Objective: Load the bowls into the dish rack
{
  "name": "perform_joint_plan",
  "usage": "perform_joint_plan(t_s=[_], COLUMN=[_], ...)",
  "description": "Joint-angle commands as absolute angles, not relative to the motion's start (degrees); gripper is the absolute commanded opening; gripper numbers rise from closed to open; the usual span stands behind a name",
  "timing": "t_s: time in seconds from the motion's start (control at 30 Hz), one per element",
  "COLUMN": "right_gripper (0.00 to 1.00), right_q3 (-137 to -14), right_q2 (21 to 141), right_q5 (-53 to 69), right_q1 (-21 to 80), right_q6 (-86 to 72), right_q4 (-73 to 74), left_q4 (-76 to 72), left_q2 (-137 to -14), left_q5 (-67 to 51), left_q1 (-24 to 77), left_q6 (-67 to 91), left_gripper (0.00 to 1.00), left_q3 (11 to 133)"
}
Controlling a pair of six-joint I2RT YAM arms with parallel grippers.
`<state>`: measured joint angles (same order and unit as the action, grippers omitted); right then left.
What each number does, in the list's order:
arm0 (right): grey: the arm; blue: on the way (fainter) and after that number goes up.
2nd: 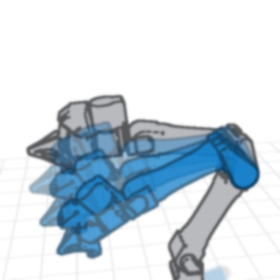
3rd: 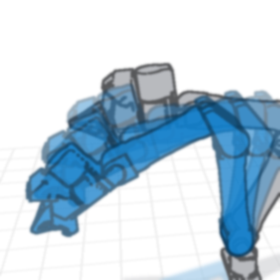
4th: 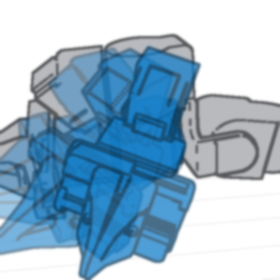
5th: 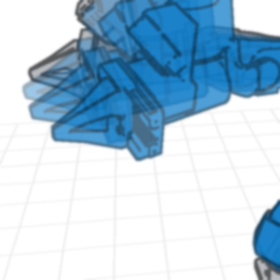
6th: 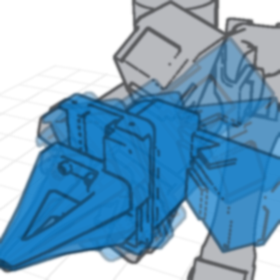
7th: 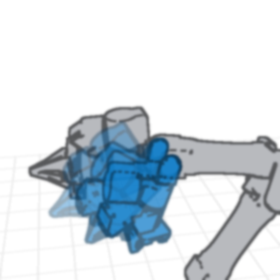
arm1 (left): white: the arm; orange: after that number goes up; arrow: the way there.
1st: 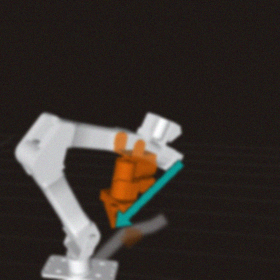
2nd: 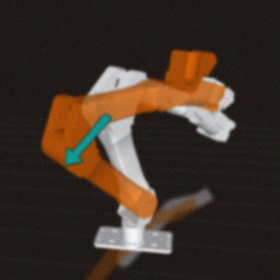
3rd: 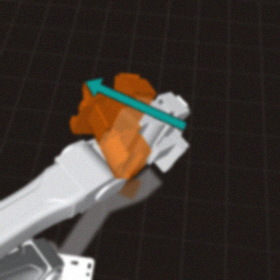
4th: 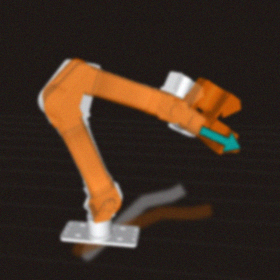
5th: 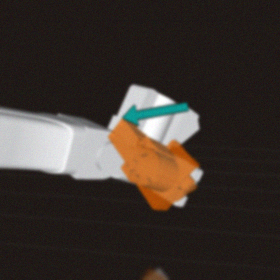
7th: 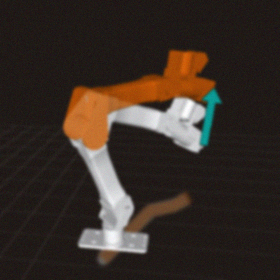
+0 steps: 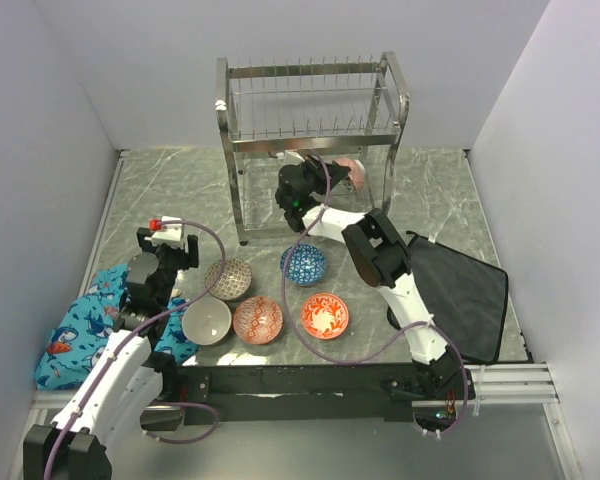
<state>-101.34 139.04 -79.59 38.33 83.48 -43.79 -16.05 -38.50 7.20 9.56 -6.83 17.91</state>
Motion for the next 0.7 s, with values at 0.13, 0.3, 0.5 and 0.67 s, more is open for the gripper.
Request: perform_joint_plan(t_s=[0.13, 0.3, 0.5, 0.67], right_gripper=[0.0, 0.0, 0.0, 0.0], right_q3=[-117.2, -119.7, -131.2, -134.9], right_q2=[144.8, 146.2, 152.5, 155.2], right_q5=[-85.1, -85.4, -86.3, -86.7], right_q1=[36.7, 35.3, 33.5, 33.0], right_q6=[96.6, 90.8, 87.7, 86.6], right_q4=[-59.4, -52.0, -44.6, -41.7], left_q4=[-17.1, -17.9, -18.4, -18.7], left_q2=[-40.5, -39.9, -38.9, -38.7], left_q5=[5.2, 4.8, 3.8, 4.1], left_q1=[9.2, 9.2, 9.1, 8.5], left_q6=[-6.6, -6.9, -7.0, -7.1], left_gripper=[0.77, 0.78, 0.78, 0.79], left_q3=[18.5, 17.8, 17.3, 17.0])
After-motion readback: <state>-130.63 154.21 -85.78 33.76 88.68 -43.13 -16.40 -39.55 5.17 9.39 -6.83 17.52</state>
